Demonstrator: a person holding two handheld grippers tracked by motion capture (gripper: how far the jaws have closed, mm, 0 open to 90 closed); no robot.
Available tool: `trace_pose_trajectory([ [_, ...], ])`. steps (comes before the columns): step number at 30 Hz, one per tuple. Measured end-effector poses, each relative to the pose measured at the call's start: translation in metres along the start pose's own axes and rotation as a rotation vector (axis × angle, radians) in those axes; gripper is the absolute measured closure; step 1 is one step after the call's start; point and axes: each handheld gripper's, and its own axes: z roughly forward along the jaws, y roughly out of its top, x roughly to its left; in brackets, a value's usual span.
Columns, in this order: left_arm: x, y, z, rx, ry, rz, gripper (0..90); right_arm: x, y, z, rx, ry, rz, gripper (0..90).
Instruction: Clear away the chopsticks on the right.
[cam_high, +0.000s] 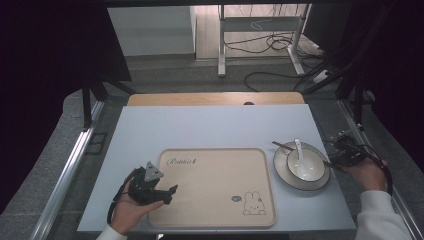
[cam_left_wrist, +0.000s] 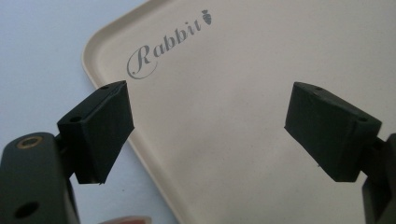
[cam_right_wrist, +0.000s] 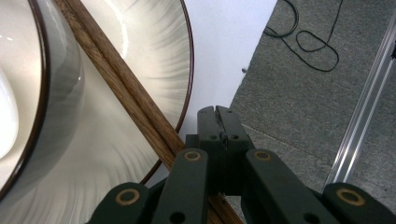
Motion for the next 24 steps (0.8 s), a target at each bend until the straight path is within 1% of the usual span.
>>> trace_pose_trajectory([
  [1,0.000,0.000,0.000,-0.001,0.001,0.000,15.3,-0.001,-0.001,-0.003,-0.015,-0.008,0.004,89.4],
  [2,0.000,0.000,0.000,-0.001,0.001,0.000,15.3,-0.001,-0.001,-0.003,-0.015,-0.008,0.004,89.4],
  [3,0.000,0.000,0.000,-0.005,0.001,-0.004,15.3,-0.003,-0.002,-0.009,-0.048,-0.006,0.010,89.4],
  [5,0.001,0.000,0.000,-0.002,0.003,-0.001,15.3,-0.002,-0.002,-0.016,-0.084,0.017,0.012,89.4],
  [6,0.001,0.000,0.000,-0.002,0.003,-0.001,15.3,-0.002,-0.002,-0.016,-0.084,0.017,0.012,89.4],
  [7,0.001,0.000,0.000,-0.001,0.002,-0.001,15.3,0.000,-0.002,-0.021,-0.105,0.048,0.008,89.5],
  [8,0.001,0.000,0.000,-0.001,0.002,-0.001,15.3,0.000,-0.002,-0.021,-0.105,0.048,0.008,89.5],
  [9,0.000,0.000,0.000,-0.001,0.002,0.000,15.3,0.004,-0.001,-0.023,-0.104,0.068,-0.006,89.5],
  [13,0.000,0.000,-0.001,-0.002,0.003,0.001,15.3,0.008,0.001,-0.022,-0.100,0.081,-0.026,89.5],
  [20,0.001,0.000,-0.001,-0.002,0.006,0.000,15.3,0.009,0.001,-0.017,-0.078,0.090,-0.035,89.5],
  [24,0.001,0.000,-0.001,-0.003,0.007,0.000,15.3,0.010,0.000,-0.014,-0.074,0.098,-0.039,89.5],
])
